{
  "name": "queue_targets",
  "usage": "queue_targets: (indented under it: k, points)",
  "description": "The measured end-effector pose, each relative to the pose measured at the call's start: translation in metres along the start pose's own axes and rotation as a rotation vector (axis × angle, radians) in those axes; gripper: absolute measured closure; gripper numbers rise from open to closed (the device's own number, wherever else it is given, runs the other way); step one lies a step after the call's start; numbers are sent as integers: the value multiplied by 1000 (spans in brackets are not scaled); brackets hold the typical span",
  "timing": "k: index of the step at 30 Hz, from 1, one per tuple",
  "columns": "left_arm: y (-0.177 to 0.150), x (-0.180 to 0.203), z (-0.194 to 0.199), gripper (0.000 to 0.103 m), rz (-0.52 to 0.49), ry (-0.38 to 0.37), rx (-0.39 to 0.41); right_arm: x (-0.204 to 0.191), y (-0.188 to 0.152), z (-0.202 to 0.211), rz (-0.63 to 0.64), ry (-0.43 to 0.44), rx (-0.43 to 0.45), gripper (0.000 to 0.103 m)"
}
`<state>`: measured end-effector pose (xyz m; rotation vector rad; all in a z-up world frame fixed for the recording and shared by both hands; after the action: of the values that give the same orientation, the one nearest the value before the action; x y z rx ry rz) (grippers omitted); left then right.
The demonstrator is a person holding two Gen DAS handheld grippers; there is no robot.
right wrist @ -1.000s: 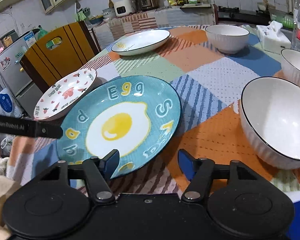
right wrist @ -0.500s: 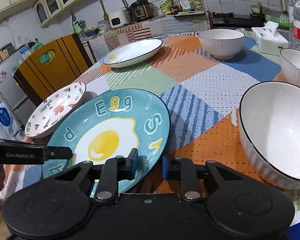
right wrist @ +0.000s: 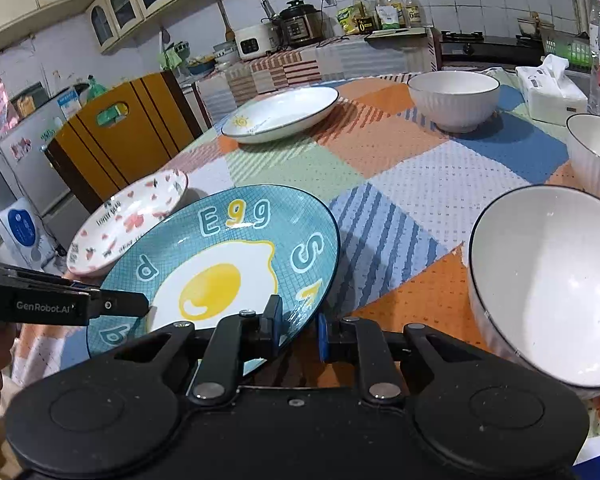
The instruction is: Organize plates and bowls
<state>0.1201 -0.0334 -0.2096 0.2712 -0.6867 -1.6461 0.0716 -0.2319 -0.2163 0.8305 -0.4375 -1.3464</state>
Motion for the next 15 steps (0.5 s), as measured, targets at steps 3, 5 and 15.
queue_targets:
  k: [3,5,15]
  points:
    - [13,3,6,72,9,-4,15,1,15,5,15,-4,16,81]
    - [24,7,9,72,6,-9,22,3,26,7,20,-4,21,81]
    - [79,18,-13,72,69,-37,-12,26,80,-6,67,-18,4,81]
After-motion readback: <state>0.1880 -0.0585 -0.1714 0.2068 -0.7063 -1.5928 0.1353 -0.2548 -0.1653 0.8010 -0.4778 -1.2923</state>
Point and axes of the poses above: each gripper's, at about its wrist camera, not at the fingertips, and z roughly against the way its jaws point, x to its right, y to its top, the point moved 6 cm from there along -z, roughly the way its jaws point, and after that the axes turned 8 degrees about z, right-handed, at the moved point
